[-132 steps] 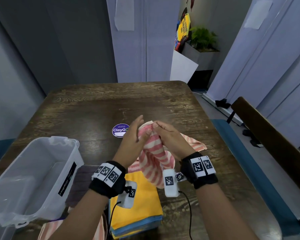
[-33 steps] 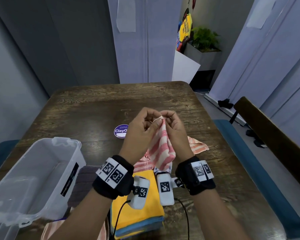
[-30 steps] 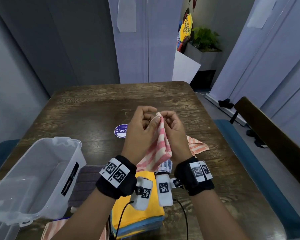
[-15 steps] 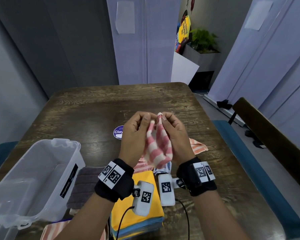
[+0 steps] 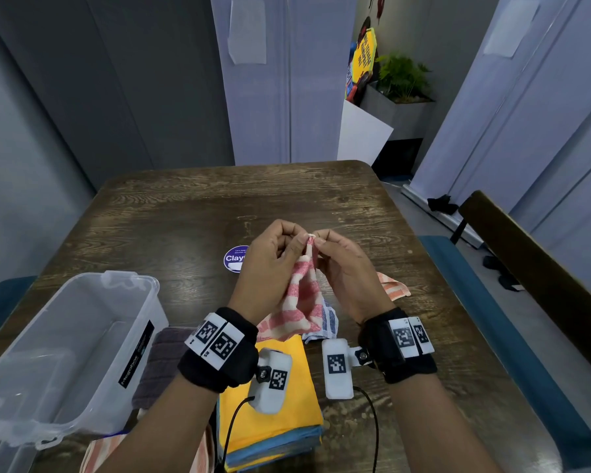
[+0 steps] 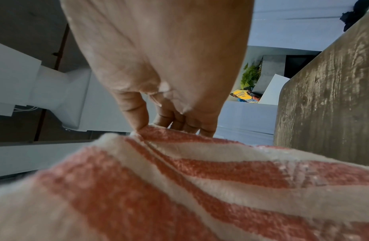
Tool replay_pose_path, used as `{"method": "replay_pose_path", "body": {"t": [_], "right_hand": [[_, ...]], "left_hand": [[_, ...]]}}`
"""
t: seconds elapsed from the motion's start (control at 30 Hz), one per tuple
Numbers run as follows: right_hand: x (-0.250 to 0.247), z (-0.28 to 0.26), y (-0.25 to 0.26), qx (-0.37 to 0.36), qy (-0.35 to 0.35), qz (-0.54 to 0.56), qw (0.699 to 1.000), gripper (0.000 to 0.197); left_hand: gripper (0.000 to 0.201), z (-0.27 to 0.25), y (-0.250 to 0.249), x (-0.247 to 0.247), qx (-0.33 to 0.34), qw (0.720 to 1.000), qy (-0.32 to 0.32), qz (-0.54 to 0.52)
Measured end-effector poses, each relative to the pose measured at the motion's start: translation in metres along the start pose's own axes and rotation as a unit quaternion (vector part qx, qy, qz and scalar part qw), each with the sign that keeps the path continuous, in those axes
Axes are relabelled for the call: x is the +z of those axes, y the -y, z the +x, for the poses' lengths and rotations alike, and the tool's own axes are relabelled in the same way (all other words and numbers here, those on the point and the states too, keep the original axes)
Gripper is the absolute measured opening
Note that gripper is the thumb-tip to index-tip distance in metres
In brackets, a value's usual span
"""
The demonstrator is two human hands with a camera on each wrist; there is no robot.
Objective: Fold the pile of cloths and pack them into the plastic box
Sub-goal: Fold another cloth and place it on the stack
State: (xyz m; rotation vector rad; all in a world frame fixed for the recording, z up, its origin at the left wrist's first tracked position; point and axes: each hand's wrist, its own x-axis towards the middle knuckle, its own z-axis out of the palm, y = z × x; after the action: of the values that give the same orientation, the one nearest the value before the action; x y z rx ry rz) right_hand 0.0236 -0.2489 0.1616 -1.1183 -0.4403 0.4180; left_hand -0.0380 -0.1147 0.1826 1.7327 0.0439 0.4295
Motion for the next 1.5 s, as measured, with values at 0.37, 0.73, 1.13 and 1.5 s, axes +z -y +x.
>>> {"method": "replay_pose_path", "body": {"t": [0.37, 0.73, 1.13, 1.5], "right_hand": [[-0.006, 0.002, -0.001, 0.023, -0.012, 0.007, 1.0, 0.019], [-0.012, 0.0, -0.003, -0.006, -0.003, -0.015, 1.0, 0.017], [-0.016, -0.001, -0.005, 0.031, -0.042, 0.066, 0.996, 0.03], [-0.005, -0.002, 0.003, -0.007, 0.031, 0.037, 0.999, 0.02]], "left_hand": [[0.005, -0.001, 0.009, 0.0, 0.015, 0.998, 0.041, 0.043], [0.005, 0.003, 0.008, -0.005, -0.012, 0.998, 0.056, -0.003], [0.008, 0.008, 0.008, -0.03, -0.084, 0.982, 0.155, -0.07], [0.015, 0.01, 0.004, -0.015, -0.019, 0.982, 0.128, -0.14]]}}
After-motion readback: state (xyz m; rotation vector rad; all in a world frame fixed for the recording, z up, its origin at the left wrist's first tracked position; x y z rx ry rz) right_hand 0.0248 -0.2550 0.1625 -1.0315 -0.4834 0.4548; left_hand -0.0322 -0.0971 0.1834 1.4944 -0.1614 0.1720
